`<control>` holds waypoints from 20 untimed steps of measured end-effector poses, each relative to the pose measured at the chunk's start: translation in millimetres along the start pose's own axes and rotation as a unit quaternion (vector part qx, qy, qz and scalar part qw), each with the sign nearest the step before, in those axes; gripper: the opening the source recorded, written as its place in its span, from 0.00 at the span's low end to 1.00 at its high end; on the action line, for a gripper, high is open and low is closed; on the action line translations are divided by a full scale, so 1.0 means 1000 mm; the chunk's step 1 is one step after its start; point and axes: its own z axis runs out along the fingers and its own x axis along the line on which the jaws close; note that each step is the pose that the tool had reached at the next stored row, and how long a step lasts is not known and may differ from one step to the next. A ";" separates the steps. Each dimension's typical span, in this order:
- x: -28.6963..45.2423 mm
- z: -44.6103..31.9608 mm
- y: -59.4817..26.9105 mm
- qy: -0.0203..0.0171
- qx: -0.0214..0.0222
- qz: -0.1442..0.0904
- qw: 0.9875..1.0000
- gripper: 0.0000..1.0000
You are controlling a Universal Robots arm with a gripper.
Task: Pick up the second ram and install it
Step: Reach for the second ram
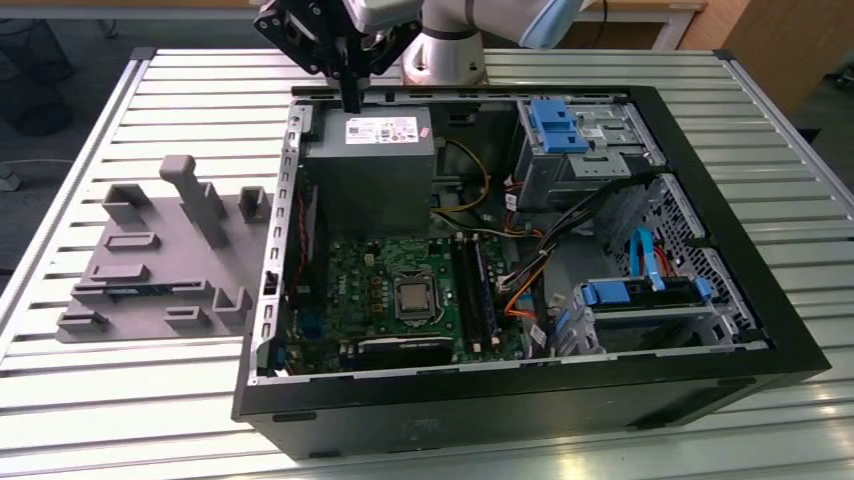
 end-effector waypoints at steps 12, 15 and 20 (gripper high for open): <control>0.0029 0.0001 -0.0002 0.000 0.000 0.000 1.000 0.11; 0.0038 0.0001 -0.0003 0.000 0.000 0.000 1.000 0.11; 0.0051 0.0002 -0.0004 0.000 0.000 0.000 1.000 0.11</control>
